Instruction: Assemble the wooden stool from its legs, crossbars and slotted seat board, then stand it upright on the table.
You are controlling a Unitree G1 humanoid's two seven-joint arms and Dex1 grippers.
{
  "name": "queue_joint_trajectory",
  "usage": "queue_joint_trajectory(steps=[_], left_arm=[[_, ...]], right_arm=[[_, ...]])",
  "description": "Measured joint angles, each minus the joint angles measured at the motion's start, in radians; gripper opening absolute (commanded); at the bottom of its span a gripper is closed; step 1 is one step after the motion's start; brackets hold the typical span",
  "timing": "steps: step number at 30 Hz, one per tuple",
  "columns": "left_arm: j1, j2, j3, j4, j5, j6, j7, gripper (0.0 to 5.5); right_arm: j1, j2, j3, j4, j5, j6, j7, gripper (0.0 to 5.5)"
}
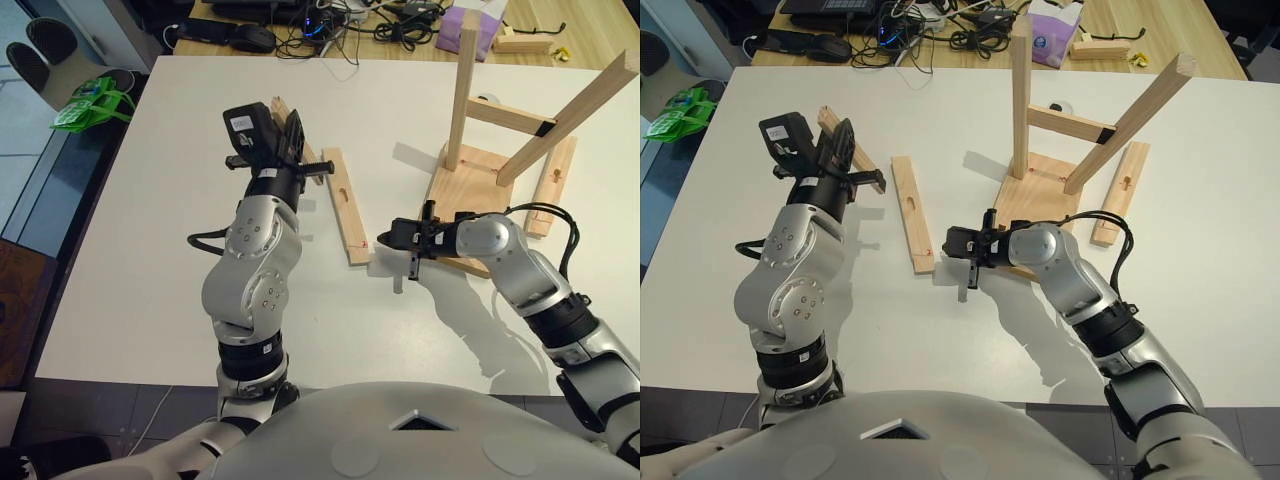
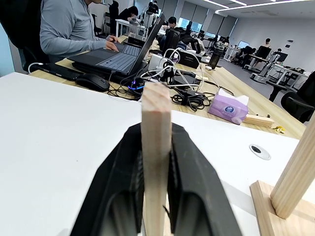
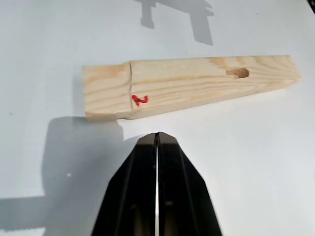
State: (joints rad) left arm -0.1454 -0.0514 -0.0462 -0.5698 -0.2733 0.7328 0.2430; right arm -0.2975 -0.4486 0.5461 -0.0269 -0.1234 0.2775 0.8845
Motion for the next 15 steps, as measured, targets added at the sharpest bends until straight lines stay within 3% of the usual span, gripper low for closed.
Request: queue_joint_trajectory(steps=[5,8,11,15], left_arm=[[-0.013,0.000,0.015,0.005,0.024,-0.008,-0.004,0.40],[-0.015,0.001,0.019,0.032,0.039,-0.028,-0.016,0.40],[-0.006,0.000,0.006,0.050,0.044,-0.076,-0.055,0.40],[0.011,0.001,-0.035,0.082,0.002,-0.155,-0.151,0.40]], right_arm=[[-0.053,0.212,0.017,0.159,0.027,0.008,-0.065,0.00],[-0.058,0.274,0.020,0.170,0.027,0.007,-0.098,0.00],[-0.044,0.232,-0.022,0.117,0.033,0.026,-0.104,0.00],[0.047,0.078,-0.139,-0.028,0.096,0.095,-0.049,0.00]])
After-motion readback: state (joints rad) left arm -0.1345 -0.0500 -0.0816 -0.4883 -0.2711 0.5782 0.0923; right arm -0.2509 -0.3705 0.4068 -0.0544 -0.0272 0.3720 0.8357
